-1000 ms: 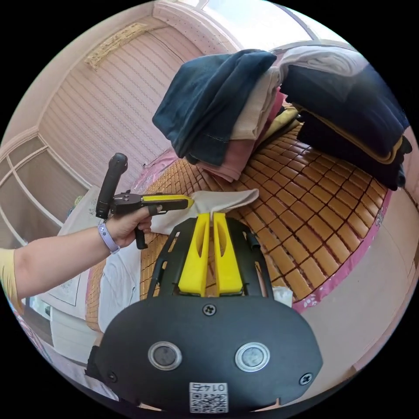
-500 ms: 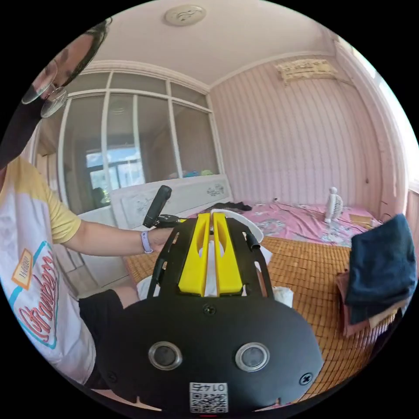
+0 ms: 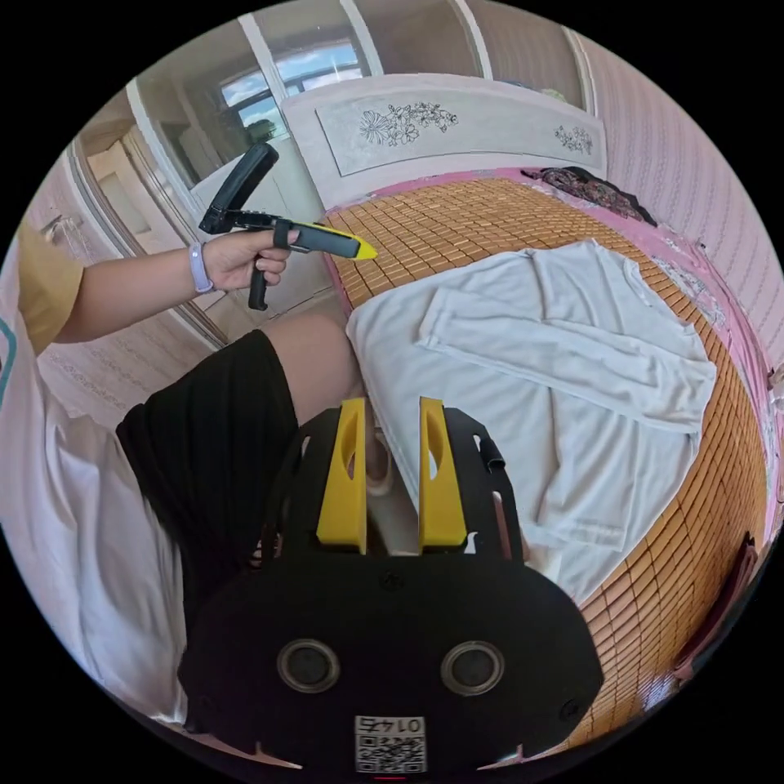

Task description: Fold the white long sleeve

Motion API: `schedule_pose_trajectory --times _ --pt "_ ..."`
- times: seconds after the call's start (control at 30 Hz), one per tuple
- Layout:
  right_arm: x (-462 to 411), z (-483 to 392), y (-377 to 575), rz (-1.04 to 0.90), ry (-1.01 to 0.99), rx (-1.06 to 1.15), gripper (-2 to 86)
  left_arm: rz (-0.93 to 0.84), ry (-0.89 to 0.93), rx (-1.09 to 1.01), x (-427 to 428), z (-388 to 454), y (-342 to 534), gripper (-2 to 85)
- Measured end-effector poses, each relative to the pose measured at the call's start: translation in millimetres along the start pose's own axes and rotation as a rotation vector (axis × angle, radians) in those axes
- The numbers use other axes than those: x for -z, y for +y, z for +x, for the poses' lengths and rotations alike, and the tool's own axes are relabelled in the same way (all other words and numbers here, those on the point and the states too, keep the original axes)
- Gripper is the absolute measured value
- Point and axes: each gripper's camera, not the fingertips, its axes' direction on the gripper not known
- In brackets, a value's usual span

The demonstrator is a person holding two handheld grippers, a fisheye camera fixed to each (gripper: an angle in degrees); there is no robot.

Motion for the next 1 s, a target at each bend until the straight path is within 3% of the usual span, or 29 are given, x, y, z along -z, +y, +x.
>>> schedule_pose_trajectory --times 0.1,0.23,0.43,0.53,0.6,0.8,1.0 --pt "-2 24 -17 0.024 -0.046 -0.082 9.6 -0.038 0.040 -0.018 -17 -8 -16 6.6" --pt "-6 50 -41 0.029 0.057 -0.127 9.1 -0.090 0.018 -0.089 -41 -7 -37 7.8" --pt "-57 46 -104 -0.024 0.135 -0.032 9.4 -0.132 -0.106 -0.151 -59 -11 -61 7.4" --pt "-90 54 -121 -0.152 0.154 -0.010 7.3 -0.187 -0.153 -0.168 -68 -20 -66 5.5" --pt "-77 59 -125 -0.096 0.171 -0.011 2.6 -0.198 -0.133 -0.199 -63 -24 -70 0.5" --pt "-33 68 -130 -0.040 0.067 -0.003 -0.2 -0.188 -0.039 -0.181 -32 -36 -66 0.0" --pt "-32 94 -127 -0.119 -0.086 0.014 6.9 -0.223 0.026 -0.085 -29 -68 -67 5.1"
